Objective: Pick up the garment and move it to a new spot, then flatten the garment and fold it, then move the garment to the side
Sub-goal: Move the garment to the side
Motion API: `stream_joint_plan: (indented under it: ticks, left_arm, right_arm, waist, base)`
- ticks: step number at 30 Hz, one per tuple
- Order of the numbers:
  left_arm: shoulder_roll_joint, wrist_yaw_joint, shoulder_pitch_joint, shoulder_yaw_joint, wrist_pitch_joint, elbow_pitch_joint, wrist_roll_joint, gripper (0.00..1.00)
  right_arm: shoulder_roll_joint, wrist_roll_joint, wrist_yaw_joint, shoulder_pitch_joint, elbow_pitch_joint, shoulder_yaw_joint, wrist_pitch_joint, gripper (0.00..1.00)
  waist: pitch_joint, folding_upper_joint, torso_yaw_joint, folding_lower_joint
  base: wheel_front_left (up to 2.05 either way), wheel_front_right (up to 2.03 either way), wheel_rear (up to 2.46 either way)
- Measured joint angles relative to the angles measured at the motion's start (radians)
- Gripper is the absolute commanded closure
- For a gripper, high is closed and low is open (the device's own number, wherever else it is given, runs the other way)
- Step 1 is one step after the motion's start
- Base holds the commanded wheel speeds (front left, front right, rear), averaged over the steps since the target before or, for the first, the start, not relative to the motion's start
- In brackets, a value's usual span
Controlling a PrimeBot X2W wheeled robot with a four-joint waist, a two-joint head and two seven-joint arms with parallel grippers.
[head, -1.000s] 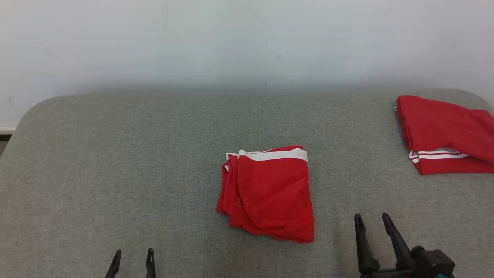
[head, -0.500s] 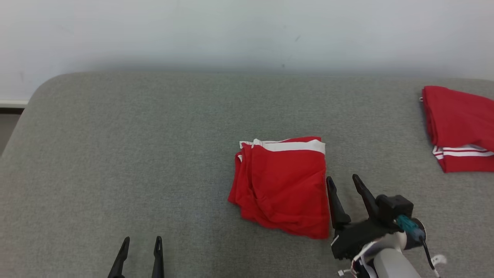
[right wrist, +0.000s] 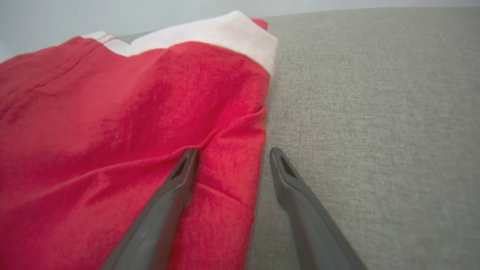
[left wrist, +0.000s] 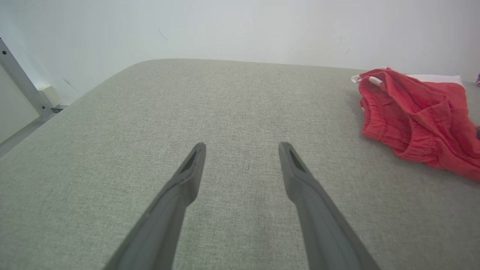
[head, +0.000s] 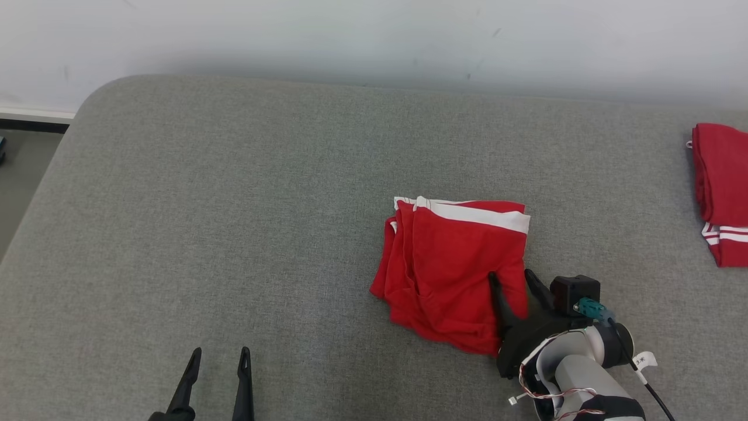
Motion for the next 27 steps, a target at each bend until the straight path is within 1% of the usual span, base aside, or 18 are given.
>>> stream_joint_plan:
  ticks: [1, 2, 3, 8, 10, 12, 15, 19, 26, 27]
  left_arm:
    - [0.000, 0.003, 0.000, 0.001, 0.000, 0.000, -0.003, 0.00]
    - [0.000, 0.004, 0.000, 0.001, 0.000, 0.001, -0.004, 0.00]
    - [0.000, 0.004, 0.000, 0.001, 0.000, 0.002, -0.004, 0.00]
    - [0.000, 0.005, 0.005, 0.006, 0.000, 0.002, -0.008, 0.00]
    - [0.000, 0.004, 0.005, 0.004, 0.000, 0.003, -0.008, 0.00]
    - [0.000, 0.004, 0.004, -0.001, 0.000, 0.001, -0.013, 0.00]
    - [0.000, 0.003, -0.001, -0.009, 0.000, -0.002, -0.016, 0.00]
    - [0.000, 0.002, -0.023, -0.016, 0.000, -0.007, -0.034, 0.00]
    - [0.000, -0.005, -0.073, -0.032, 0.000, -0.034, -0.043, 0.00]
    - [0.000, -0.006, -0.093, -0.037, 0.000, -0.043, -0.042, 0.00]
  right_arm:
    - [0.000, 0.007, 0.000, -0.010, 0.014, 0.003, 0.000, 0.70]
    - [-0.001, 0.012, 0.000, -0.015, 0.024, 0.012, 0.000, 0.70]
    - [-0.001, 0.017, 0.000, -0.016, 0.029, 0.022, 0.000, 1.00]
    - [0.000, 0.054, 0.000, -0.015, 0.017, 0.060, 0.002, 1.00]
    - [-0.012, 0.053, 0.000, -0.020, 0.012, 0.082, 0.002, 1.00]
    - [-0.039, 0.049, 0.000, -0.042, 0.008, 0.109, 0.002, 1.00]
    - [-0.090, 0.049, 0.000, -0.098, 0.011, 0.171, 0.008, 1.00]
    - [-0.160, 0.072, 0.000, -0.182, 0.009, 0.266, 0.041, 1.00]
    - [-0.317, 0.162, 0.000, -0.315, -0.030, 0.402, 0.117, 1.00]
    - [-0.370, 0.191, 0.000, -0.346, -0.046, 0.436, 0.133, 1.00]
  waist:
    - [-0.001, 0.0000, 0.002, 0.0000]
    - [-0.002, 0.0000, 0.002, 0.0000]
    - [-0.005, 0.0000, 0.002, 0.0000]
    - [-0.017, 0.0000, -0.012, 0.0000]
    - [-0.019, 0.0000, -0.022, 0.0000]
    - [-0.018, 0.0000, -0.032, 0.0000]
    - [-0.007, 0.0000, -0.045, -0.0001]
    - [0.020, 0.0000, -0.061, 0.0000]
    - [0.084, 0.0000, -0.088, 0.0000]
    - [0.106, 0.0000, -0.094, 0.0000]
  base:
    - [0.00, 0.00, 0.00]
    - [0.00, 0.00, 0.00]
    - [0.00, 0.00, 0.00]
    - [0.00, 0.00, 0.00]
    - [0.00, 0.00, 0.00]
    - [0.00, 0.00, 0.00]
    - [0.00, 0.00, 0.00]
    - [0.00, 0.00, 0.00]
    - [0.00, 0.00, 0.00]
    - [0.00, 0.00, 0.00]
